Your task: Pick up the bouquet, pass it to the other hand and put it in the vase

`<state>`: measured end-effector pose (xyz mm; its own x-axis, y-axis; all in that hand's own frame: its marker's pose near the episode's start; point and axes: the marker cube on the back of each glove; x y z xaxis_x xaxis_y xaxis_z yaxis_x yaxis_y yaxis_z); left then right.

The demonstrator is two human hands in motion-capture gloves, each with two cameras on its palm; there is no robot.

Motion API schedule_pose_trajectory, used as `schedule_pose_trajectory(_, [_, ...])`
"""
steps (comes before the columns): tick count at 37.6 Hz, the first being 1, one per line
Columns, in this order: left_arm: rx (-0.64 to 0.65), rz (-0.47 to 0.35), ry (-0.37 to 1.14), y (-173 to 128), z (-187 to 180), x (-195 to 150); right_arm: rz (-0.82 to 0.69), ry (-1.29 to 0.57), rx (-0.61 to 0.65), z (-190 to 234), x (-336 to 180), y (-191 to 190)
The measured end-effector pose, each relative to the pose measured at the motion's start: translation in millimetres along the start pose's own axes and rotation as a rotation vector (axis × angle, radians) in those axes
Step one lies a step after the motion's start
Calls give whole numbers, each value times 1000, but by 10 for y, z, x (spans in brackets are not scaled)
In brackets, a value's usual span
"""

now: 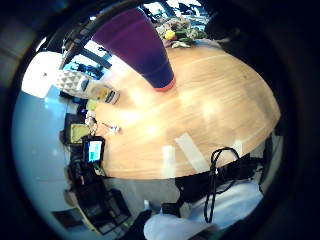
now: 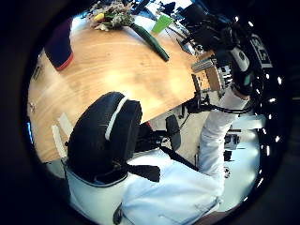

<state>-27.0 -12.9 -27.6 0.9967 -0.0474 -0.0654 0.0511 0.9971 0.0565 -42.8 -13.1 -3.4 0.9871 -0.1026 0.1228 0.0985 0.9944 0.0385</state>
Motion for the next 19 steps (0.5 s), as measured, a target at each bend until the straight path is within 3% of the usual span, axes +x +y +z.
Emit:
schedule_pose_trajectory(3, [-24, 23, -84, 52, 74, 175, 43, 110, -25, -110, 72, 85])
schedule_pose_trajectory(13, [2, 32, -74, 1, 23, 136, 100, 115, -49, -490, -54, 26])
schedule_pose_trajectory(19, [12, 49, -68, 36, -7, 149, 207, 88, -53, -639, 196, -314])
